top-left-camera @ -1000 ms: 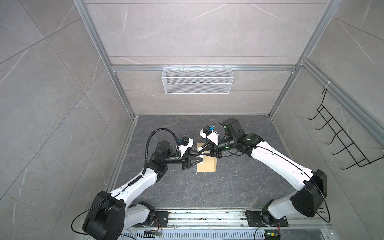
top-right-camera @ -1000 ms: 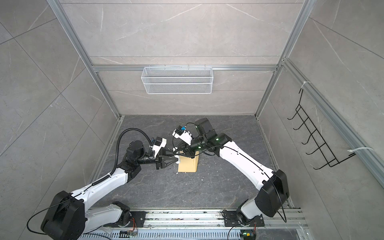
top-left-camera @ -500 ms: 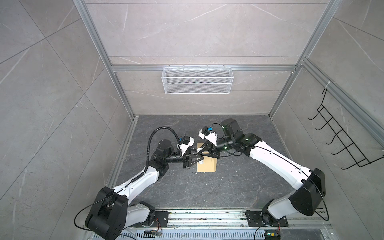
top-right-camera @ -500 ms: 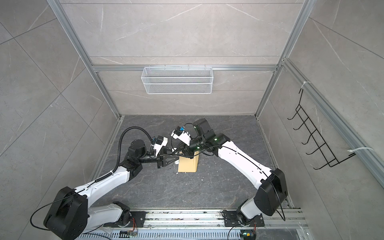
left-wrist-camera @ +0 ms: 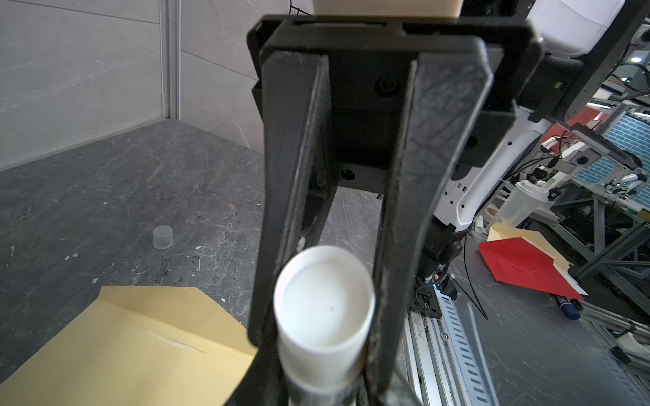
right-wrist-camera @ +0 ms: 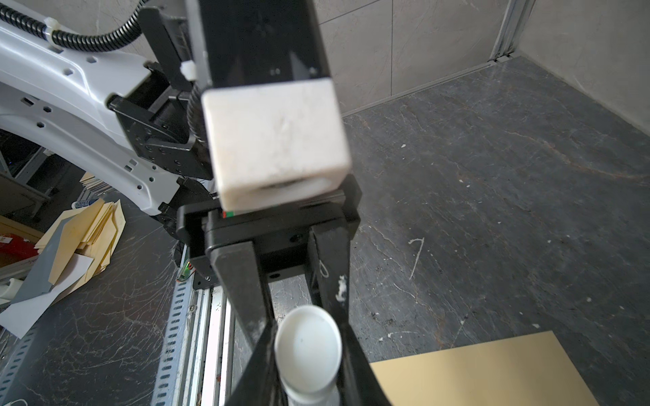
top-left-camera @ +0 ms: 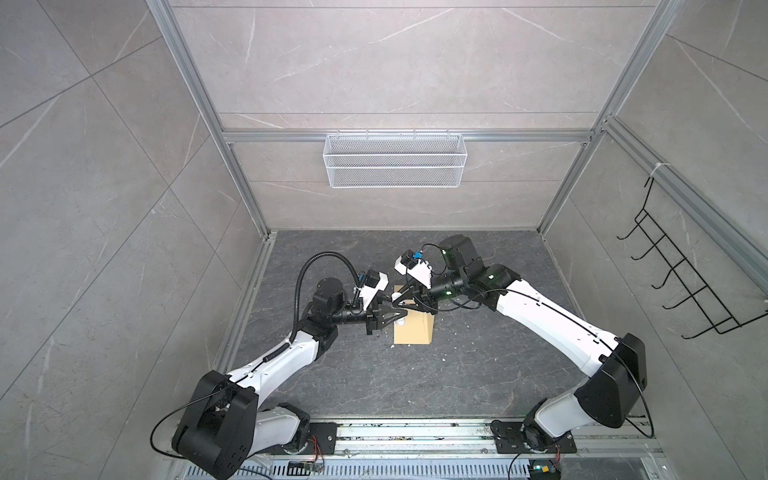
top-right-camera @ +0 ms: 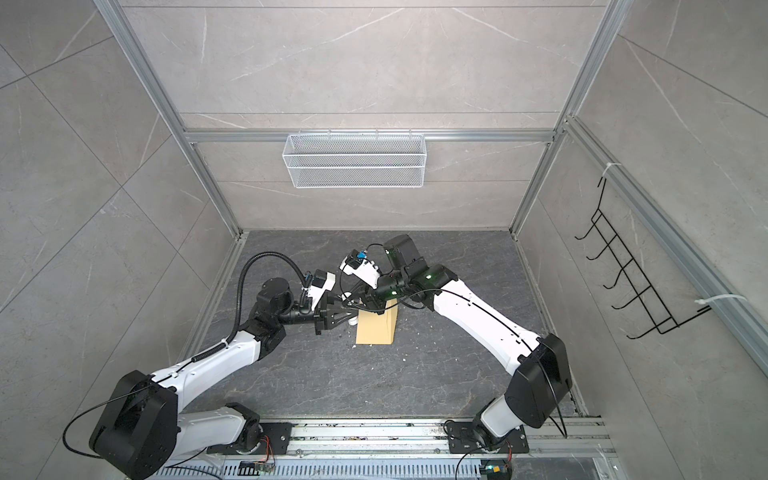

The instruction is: Place the letter into the envelope and seal it

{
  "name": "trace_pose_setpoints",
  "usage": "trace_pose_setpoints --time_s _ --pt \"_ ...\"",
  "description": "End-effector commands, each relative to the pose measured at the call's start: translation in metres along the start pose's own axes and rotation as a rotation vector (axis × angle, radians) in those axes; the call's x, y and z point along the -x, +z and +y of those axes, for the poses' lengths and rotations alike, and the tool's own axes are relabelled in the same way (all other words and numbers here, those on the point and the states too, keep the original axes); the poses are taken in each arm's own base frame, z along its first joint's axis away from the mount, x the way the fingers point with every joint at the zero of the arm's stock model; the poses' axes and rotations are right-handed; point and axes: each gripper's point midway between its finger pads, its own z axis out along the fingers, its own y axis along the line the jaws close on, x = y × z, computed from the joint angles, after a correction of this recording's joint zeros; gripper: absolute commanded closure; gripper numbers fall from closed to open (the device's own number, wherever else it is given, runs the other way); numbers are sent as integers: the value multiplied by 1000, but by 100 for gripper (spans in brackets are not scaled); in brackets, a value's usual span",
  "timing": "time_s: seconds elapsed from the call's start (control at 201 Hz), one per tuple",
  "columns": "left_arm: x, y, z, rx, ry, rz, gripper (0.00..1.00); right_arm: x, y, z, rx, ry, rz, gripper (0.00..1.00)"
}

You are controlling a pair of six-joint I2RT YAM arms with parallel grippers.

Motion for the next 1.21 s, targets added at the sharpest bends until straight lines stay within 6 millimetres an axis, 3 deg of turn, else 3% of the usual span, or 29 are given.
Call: trace_pose_setpoints --time_s 0.0,0.129,0.194,0.234,0.393,0.503,0.667,0.872,1.205 --pt "24 3 0 -6 25 -42 100 8 4 -2 -20 -24 -8 88" --pt "26 3 12 62 -9 -69 100 15 -4 -10 -103 -52 -35 62" --pt "29 1 22 118 -30 -101 100 19 -14 -16 -187 -83 -72 57" --pt "32 -1 28 156 -46 -126 100 22 -21 -18 -240 -106 -102 47" --pt "44 -12 58 349 -170 -238 100 24 -50 -26 -423 -162 -205 32" --pt "56 -22 74 463 -276 -335 100 20 -57 -30 -490 -198 -290 24" --pt "75 -33 76 527 -380 -481 100 16 -61 -37 -583 -296 -497 22" --pt "80 -39 76 537 -488 -594 100 12 -45 -37 -679 -433 -623 21" --pt "85 -40 72 501 -525 -632 100 9 -17 -39 -803 -563 -692 35"
